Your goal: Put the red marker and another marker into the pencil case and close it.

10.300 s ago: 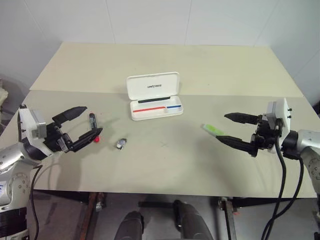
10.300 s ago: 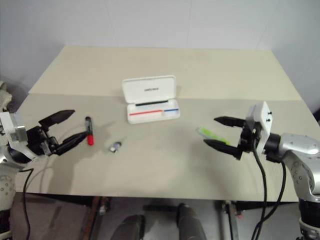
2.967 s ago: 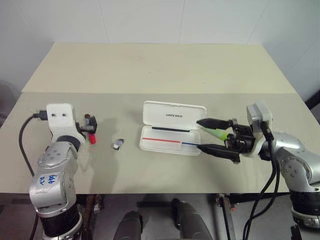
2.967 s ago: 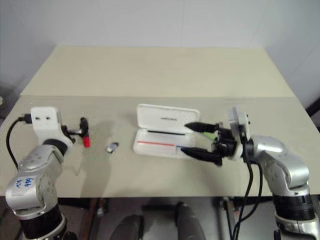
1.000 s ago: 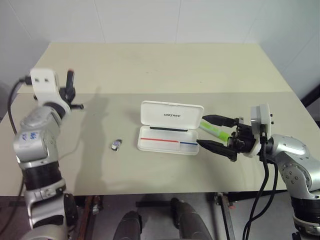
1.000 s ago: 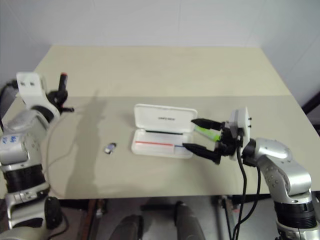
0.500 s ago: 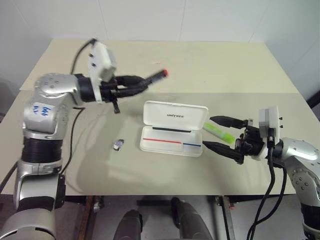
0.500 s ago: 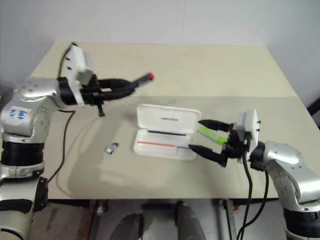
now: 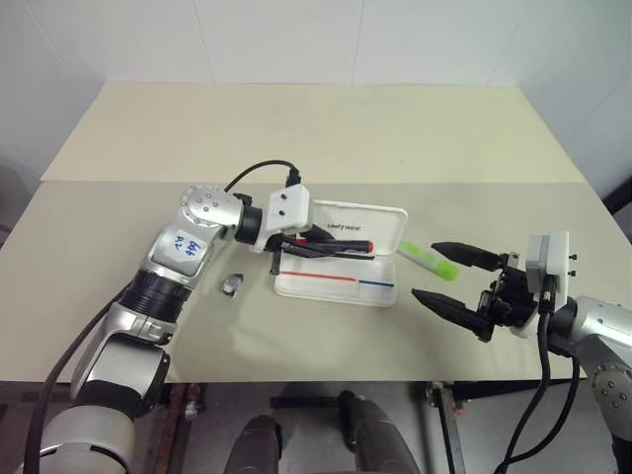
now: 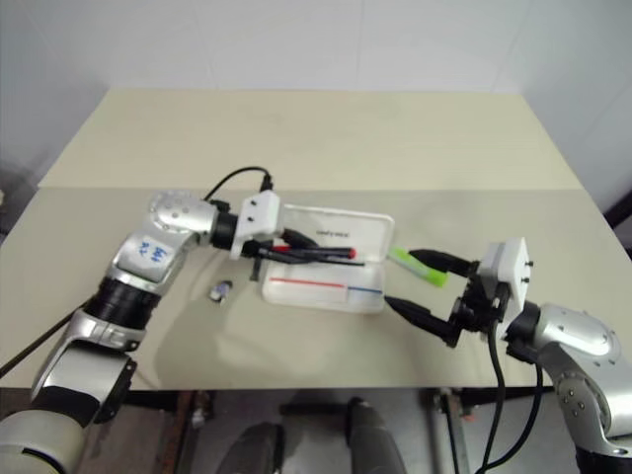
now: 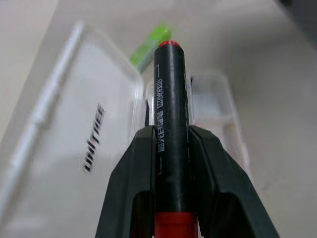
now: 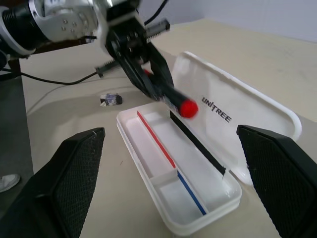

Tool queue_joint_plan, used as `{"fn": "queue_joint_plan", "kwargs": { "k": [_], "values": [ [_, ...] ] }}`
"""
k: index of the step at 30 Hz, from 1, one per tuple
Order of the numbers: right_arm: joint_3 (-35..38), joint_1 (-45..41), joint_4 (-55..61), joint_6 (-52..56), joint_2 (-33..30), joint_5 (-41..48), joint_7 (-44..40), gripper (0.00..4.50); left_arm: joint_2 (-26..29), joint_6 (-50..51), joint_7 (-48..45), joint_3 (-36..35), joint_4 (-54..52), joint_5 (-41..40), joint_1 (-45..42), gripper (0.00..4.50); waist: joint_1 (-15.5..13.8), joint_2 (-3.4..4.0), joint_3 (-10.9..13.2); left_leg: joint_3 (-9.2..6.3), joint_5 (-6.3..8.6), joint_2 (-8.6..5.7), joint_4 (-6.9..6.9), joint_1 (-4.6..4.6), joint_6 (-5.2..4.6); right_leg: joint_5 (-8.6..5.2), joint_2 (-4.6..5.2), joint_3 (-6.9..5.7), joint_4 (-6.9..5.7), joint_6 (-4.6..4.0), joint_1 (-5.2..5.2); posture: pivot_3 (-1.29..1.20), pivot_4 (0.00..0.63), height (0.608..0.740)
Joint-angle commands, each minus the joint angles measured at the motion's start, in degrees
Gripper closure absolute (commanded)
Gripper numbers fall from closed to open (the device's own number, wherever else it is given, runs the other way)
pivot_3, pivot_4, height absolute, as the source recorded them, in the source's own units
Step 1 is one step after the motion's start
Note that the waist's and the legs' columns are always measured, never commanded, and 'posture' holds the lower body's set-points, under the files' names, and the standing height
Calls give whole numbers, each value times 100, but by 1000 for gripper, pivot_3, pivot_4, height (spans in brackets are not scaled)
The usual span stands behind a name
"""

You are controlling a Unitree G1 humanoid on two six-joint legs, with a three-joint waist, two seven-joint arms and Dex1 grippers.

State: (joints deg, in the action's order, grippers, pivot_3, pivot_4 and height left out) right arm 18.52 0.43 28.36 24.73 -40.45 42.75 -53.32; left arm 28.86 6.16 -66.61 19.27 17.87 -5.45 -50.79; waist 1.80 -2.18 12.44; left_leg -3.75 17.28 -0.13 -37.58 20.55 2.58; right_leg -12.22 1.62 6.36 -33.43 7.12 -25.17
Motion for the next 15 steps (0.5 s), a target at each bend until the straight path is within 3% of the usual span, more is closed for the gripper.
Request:
{"fn": "queue_joint_plan", "kwargs": {
  "k": [1, 14, 15],
  "values": [
    [155, 130, 318, -178, 69, 60, 93, 0, -205, -441, 175, 30, 272, 297, -197, 3905, -3, 0, 0, 2, 0, 0, -2, -1, 0, 0, 0, 3, -1, 0, 0, 0, 150, 740],
    [-20, 144, 412, -211, 95, 5, 365, 0, -788, -799, 720, 40, 858, 833, -280, 3905, -7, 0, 0, 6, 1, -1, -10, -1, -1, 6, -1, 10, -3, 11, 4, 0, 150, 740],
    [-31, 131, 416, -205, 94, 5, 377, 0, -798, -797, 707, 38, 851, 840, -270, 3186, -4, 0, 0, 7, 1, -1, -11, -1, -1, 6, -1, 10, -3, 12, 4, 0, 150, 740]
  ]
}}
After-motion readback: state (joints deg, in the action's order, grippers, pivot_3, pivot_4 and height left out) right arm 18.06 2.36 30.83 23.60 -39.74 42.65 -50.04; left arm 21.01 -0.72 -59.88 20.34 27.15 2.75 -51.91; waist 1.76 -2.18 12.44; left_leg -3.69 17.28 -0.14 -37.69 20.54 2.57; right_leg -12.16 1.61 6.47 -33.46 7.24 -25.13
